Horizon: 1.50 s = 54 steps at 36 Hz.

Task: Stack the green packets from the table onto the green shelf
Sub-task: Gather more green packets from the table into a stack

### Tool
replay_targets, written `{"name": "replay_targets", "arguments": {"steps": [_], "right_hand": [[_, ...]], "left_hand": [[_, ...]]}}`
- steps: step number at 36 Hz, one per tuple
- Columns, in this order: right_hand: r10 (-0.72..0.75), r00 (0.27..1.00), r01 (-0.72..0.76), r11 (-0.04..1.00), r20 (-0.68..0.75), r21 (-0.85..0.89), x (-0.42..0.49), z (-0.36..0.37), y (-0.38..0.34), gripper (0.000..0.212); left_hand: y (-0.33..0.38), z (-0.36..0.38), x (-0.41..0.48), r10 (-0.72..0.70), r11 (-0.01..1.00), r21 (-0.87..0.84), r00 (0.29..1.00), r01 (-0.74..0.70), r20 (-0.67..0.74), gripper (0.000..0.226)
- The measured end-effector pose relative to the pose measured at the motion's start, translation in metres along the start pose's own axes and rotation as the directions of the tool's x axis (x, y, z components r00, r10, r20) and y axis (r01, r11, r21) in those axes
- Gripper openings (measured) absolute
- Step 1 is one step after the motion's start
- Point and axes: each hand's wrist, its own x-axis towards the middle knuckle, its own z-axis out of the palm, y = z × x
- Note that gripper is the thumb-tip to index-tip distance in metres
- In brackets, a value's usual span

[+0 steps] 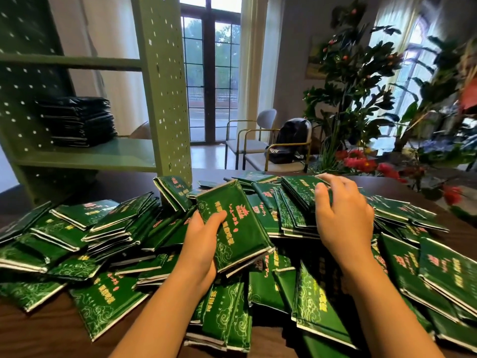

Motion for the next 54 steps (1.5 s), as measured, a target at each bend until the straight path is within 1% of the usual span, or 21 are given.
{"name": "replay_targets", "arguments": {"steps": [3, 5, 11, 12, 14, 15, 18, 19, 20, 23, 24, 27, 30, 32, 34, 36, 39, 41, 46, 51, 54], "right_hand": [[0.041, 0.992, -0.037, 0.999, 0.12, -0.04, 0.003, -0.001, 0.008, 0.049], [0.039, 0.989, -0.038, 0.999, 0.14, -0.014, 0.004, -0.001, 0.01, 0.053], [-0.087, 0.996, 0.082, 0.989, 0.035, 0.125, 0.005, -0.004, 0.009, 0.058], [-0.109, 0.994, 0.105, 0.982, 0.017, 0.155, 0.004, -0.005, 0.008, 0.059], [-0.148, 0.989, 0.149, 0.962, -0.023, 0.227, 0.004, -0.004, 0.007, 0.059], [-0.16, 0.986, 0.165, 0.949, -0.043, 0.269, 0.004, -0.004, 0.005, 0.057], [-0.162, 0.983, 0.182, 0.893, -0.083, 0.411, 0.001, -0.003, 0.0, 0.048], [-0.153, 0.984, 0.176, 0.862, -0.086, 0.475, 0.0, -0.002, -0.003, 0.045], [-0.144, 0.986, 0.166, 0.824, -0.083, 0.542, -0.002, -0.001, -0.006, 0.043], [-0.146, 0.988, 0.145, 0.723, -0.056, 0.675, -0.01, 0.002, -0.017, 0.041], [-0.158, 0.986, 0.15, 0.706, -0.052, 0.692, -0.013, 0.003, -0.021, 0.041], [-0.211, 0.976, 0.183, 0.686, -0.049, 0.704, -0.024, 0.008, -0.032, 0.042], [-0.244, 0.969, 0.202, 0.696, -0.038, 0.689, -0.035, 0.015, -0.041, 0.043], [-0.254, 0.967, 0.197, 0.709, -0.015, 0.677, -0.041, 0.019, -0.043, 0.048], [-0.254, 0.967, 0.19, 0.719, -0.001, 0.669, -0.044, 0.022, -0.044, 0.055], [-0.244, 0.97, 0.19, 0.733, -0.008, 0.653, -0.044, 0.023, -0.044, 0.056], [-0.238, 0.969, 0.232, 0.755, -0.074, 0.613, -0.042, 0.023, -0.043, 0.048], [-0.235, 0.964, 0.261, 0.761, -0.123, 0.594, -0.041, 0.021, -0.042, 0.043], [-0.191, 0.961, 0.277, 0.731, -0.202, 0.624, -0.038, 0.018, -0.039, 0.038], [-0.185, 0.976, 0.214, 0.711, -0.116, 0.67, -0.041, 0.02, -0.042, 0.04], [-0.231, 0.972, 0.208, 0.72, -0.054, 0.662, -0.044, 0.023, -0.044, 0.039]], "left_hand": [[0.0, -0.001, 0.0, -0.005, 1.0, 0.007, 1.0, 0.005, 0.003, 0.013], [0.0, 0.0, 0.0, -0.005, 1.0, 0.005, 1.0, 0.005, 0.002, 0.012], [-0.002, -0.001, 0.001, -0.008, 1.0, 0.002, 1.0, 0.008, 0.006, 0.012], [-0.002, -0.001, 0.002, -0.008, 1.0, 0.008, 1.0, 0.008, 0.002, 0.014], [-0.001, -0.001, 0.002, -0.02, 1.0, 0.011, 1.0, 0.021, -0.015, 0.031], [-0.002, -0.001, 0.002, -0.028, 1.0, 0.0, 0.999, 0.028, -0.023, 0.036], [0.0, 0.0, 0.001, -0.051, 0.999, -0.012, 0.998, 0.05, -0.045, 0.035], [0.0, 0.0, 0.0, -0.049, 0.999, -0.005, 0.998, 0.048, -0.047, 0.043], [0.0, 0.0, 0.001, -0.044, 0.999, -0.004, 0.998, 0.043, -0.051, 0.05], [-0.001, 0.001, 0.001, -0.026, 1.0, 0.009, 0.998, 0.027, -0.05, 0.044], [-0.001, 0.001, 0.001, -0.032, 0.999, 0.004, 0.998, 0.033, -0.058, 0.053], [-0.001, 0.004, 0.0, -0.032, 0.999, -0.024, 0.999, 0.031, -0.039, 0.078], [-0.003, 0.003, 0.003, -0.032, 0.99, -0.137, 0.997, 0.022, -0.076, 0.082], [-0.006, 0.0, 0.006, -0.054, 0.981, -0.186, 0.998, 0.05, -0.017, 0.088], [-0.006, 0.002, 0.004, -0.047, 0.984, -0.171, 0.999, 0.046, 0.001, 0.076], [-0.004, 0.004, 0.002, -0.009, 0.986, -0.169, 0.999, 0.003, -0.031, 0.081], [-0.006, 0.007, 0.002, 0.067, 0.995, -0.074, 0.997, -0.07, -0.044, 0.073], [-0.009, 0.006, 0.004, 0.073, 0.997, -0.032, 0.995, -0.075, -0.065, 0.074], [-0.007, 0.002, 0.004, 0.129, 0.992, -0.003, 0.987, -0.13, -0.093, 0.072], [-0.005, 0.005, 0.0, 0.16, 0.986, 0.061, 0.983, -0.154, -0.093, 0.062], [-0.007, 0.004, 0.002, 0.134, 0.991, 0.013, 0.985, -0.133, -0.107, 0.058]]}}
